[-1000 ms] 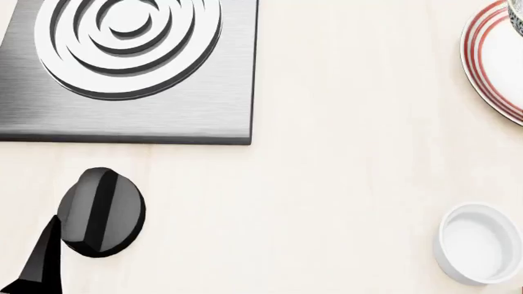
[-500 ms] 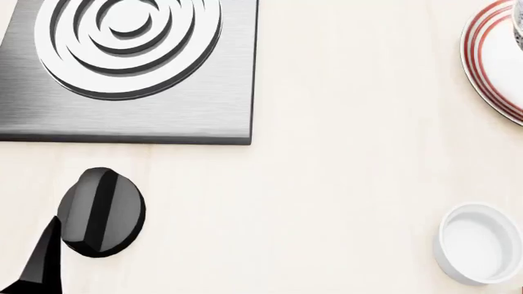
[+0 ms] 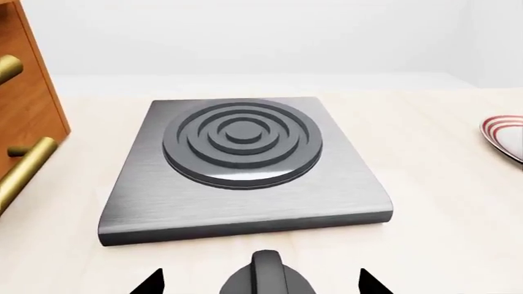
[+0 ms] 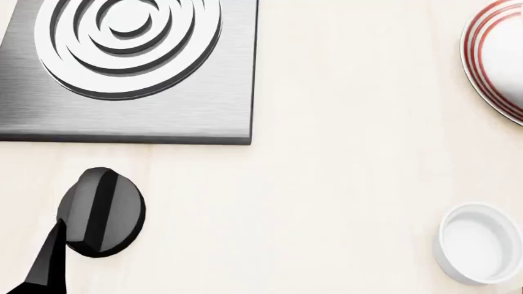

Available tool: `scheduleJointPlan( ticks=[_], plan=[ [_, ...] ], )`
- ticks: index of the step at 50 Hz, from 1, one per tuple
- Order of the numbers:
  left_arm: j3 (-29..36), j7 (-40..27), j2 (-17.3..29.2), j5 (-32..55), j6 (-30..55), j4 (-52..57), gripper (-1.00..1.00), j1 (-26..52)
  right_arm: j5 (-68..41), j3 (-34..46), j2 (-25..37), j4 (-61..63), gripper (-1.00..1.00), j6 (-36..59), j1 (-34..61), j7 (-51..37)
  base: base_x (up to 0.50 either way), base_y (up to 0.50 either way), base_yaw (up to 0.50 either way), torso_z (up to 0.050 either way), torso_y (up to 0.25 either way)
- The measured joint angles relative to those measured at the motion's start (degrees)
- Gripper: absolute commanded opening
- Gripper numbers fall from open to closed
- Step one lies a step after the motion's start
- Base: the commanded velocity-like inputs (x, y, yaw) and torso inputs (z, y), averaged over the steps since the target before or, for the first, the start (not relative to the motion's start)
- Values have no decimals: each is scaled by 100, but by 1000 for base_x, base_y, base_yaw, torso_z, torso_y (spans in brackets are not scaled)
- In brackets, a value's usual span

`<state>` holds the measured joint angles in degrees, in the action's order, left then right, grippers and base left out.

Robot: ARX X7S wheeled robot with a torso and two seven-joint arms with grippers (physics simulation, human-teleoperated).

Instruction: Pick the akita bowl next to the ramekin and place it on the plate.

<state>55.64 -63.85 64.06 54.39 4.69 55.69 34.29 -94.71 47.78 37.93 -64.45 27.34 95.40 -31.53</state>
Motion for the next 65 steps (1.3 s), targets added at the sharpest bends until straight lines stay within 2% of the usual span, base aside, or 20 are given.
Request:
scheduleJointPlan(
  ticks=[20,65],
  plan=[
    [13,-5,25,-2,5,19,100,21,280,196,-440,-904,-100,-154,244,530,0,0,0,0,0],
    [56,31,80,-59,-111,-42,100,-52,356,218,-692,-1055,-100,-328,-80,561,0,0,0,0,0]
  ],
)
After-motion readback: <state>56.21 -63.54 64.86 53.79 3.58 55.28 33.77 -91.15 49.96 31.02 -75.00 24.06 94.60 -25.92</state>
